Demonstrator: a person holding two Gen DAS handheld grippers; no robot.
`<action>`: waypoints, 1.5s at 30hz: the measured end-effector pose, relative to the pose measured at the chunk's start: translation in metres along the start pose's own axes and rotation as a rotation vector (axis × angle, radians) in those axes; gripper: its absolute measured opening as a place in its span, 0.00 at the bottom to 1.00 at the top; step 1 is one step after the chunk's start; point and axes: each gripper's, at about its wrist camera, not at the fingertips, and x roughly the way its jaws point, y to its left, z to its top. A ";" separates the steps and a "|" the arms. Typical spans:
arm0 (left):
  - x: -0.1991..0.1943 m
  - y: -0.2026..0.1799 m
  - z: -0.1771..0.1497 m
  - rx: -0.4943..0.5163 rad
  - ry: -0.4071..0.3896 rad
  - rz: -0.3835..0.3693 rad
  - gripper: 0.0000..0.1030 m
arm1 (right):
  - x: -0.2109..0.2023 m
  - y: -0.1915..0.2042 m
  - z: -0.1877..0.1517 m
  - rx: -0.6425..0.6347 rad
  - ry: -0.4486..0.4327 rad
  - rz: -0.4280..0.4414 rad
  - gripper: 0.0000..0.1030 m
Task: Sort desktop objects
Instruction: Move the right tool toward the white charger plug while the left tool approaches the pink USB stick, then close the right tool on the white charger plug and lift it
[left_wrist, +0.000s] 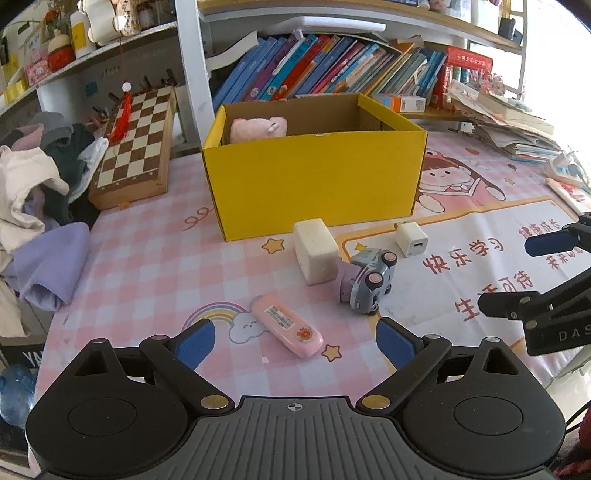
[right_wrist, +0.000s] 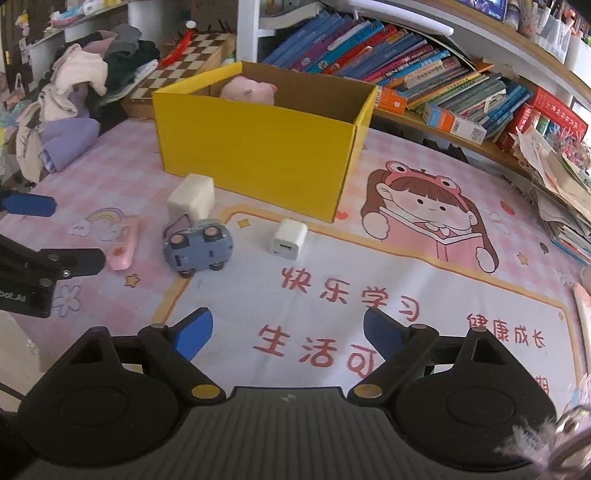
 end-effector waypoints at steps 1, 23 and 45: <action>0.002 0.000 0.000 -0.003 0.004 0.000 0.93 | 0.002 -0.001 0.001 -0.002 0.003 -0.002 0.83; 0.040 -0.001 0.018 -0.030 0.098 0.002 0.93 | 0.061 -0.013 0.038 -0.073 0.085 0.066 0.76; 0.050 -0.006 0.022 -0.029 0.134 0.000 0.93 | 0.097 -0.018 0.052 -0.060 0.127 0.162 0.12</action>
